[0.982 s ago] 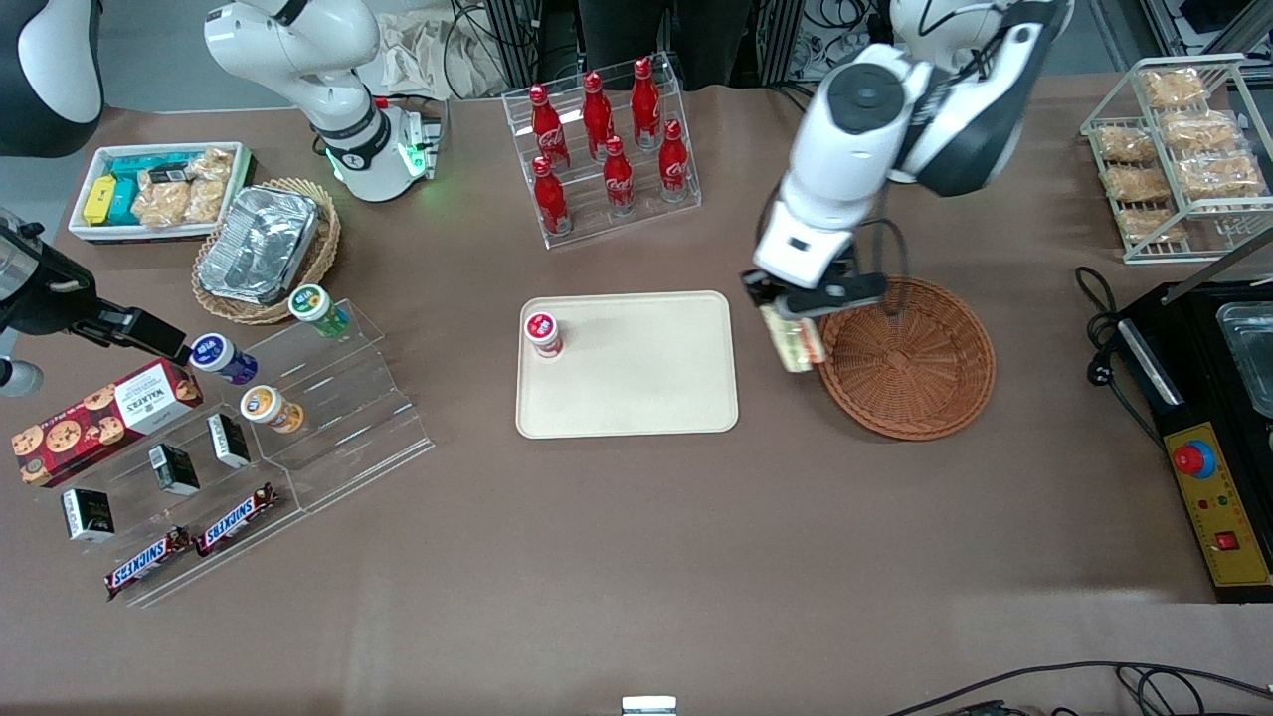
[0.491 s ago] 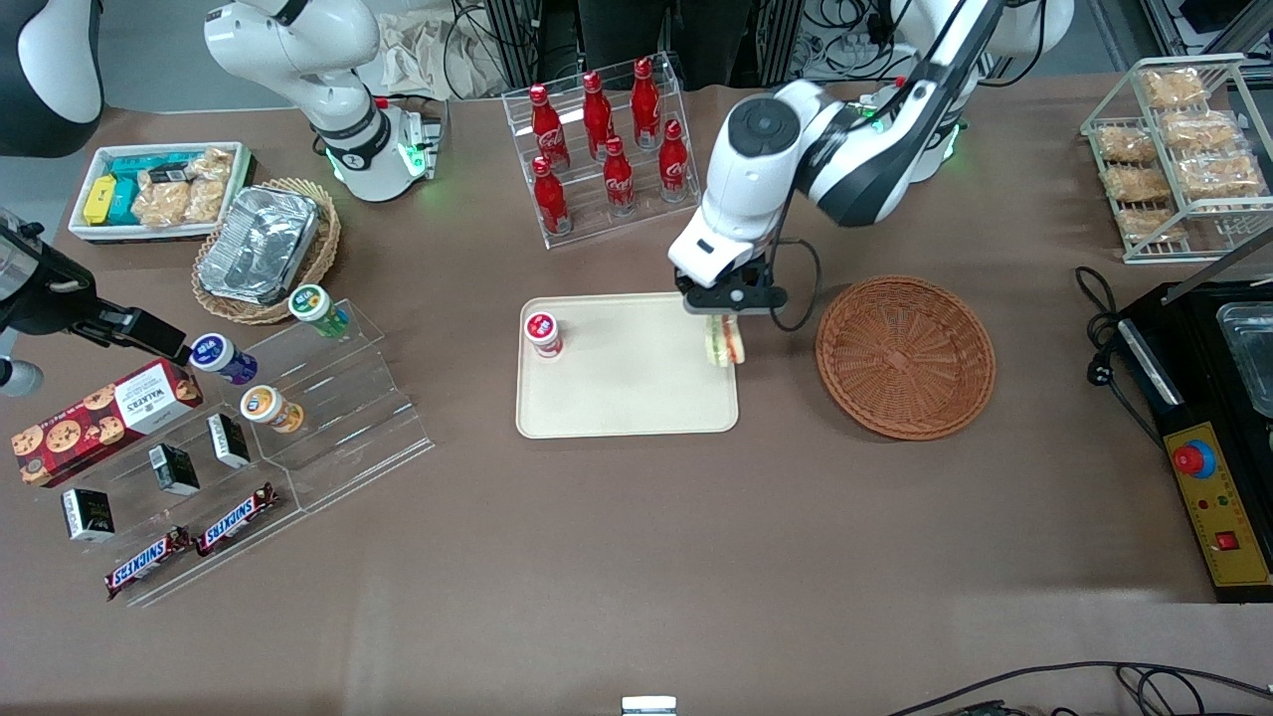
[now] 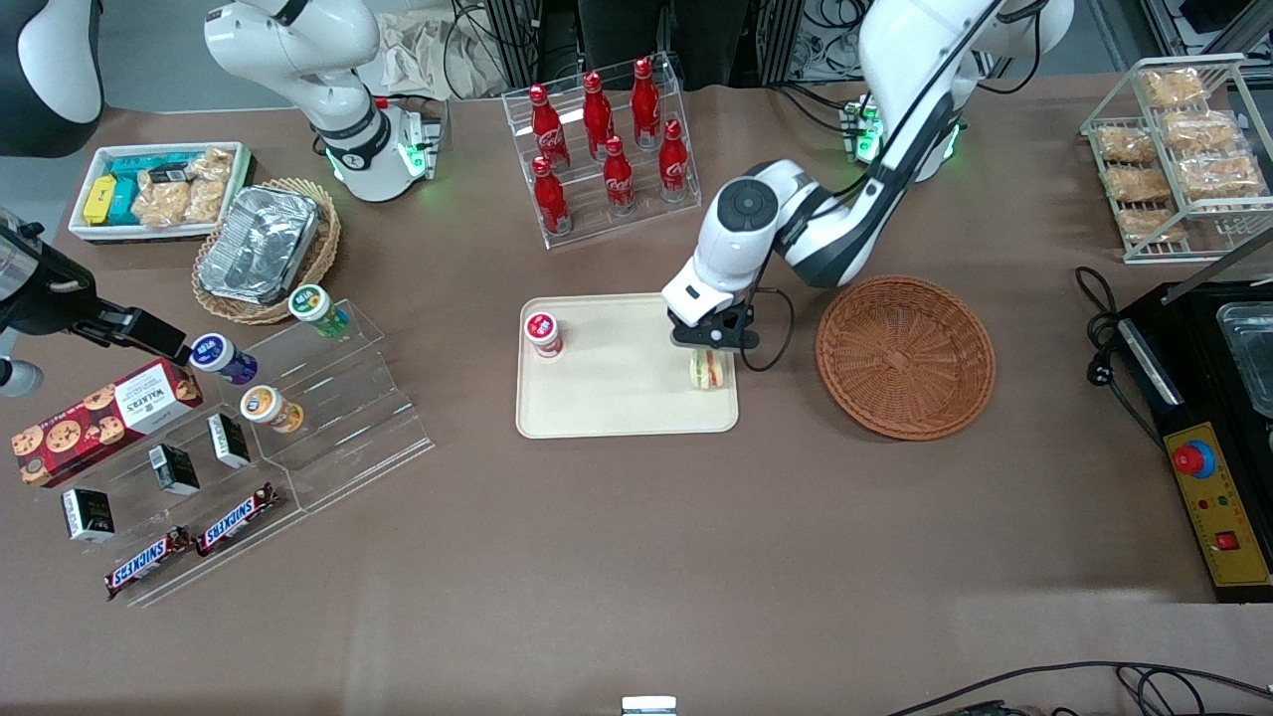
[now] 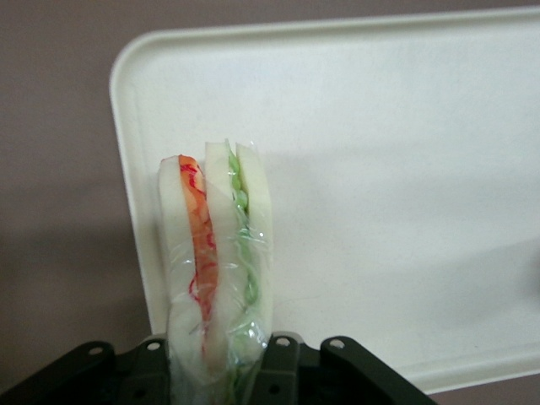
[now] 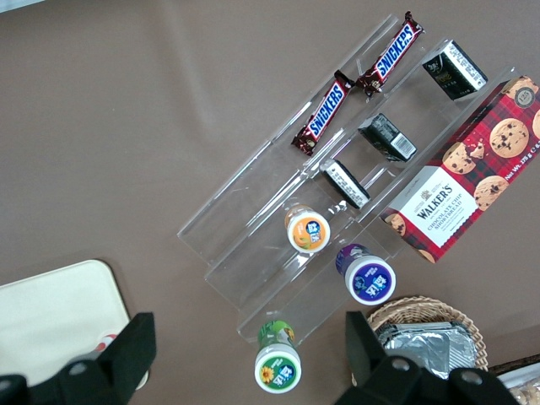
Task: Place sandwich from basket to tray
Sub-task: 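Lower the sandwich onto the tray beside the red-capped bottle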
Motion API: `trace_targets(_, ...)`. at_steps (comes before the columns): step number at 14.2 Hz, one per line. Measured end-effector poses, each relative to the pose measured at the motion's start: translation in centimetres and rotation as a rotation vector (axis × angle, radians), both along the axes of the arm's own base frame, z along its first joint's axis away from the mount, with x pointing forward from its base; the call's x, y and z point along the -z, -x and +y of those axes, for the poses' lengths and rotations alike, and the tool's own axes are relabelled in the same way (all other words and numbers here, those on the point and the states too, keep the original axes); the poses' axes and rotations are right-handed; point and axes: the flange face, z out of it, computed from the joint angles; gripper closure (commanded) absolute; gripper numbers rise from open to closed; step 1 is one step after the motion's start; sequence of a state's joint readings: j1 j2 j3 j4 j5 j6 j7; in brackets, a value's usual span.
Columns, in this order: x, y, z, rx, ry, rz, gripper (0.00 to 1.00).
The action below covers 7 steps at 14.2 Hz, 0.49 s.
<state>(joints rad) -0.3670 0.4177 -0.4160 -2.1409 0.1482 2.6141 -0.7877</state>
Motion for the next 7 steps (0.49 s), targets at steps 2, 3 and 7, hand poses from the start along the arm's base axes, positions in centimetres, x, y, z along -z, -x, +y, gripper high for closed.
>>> trace_targets(2, 1.6, 0.5, -0.2, 0.008, -0.01, 0.008, 1.0)
trace_targets(3, 1.9, 0.6, -0.2, 0.008, -0.017, 0.001, 1.0)
trace_targets(7, 2.0, 0.4, -0.3, -0.005, -0.021, -0.019, 0.1)
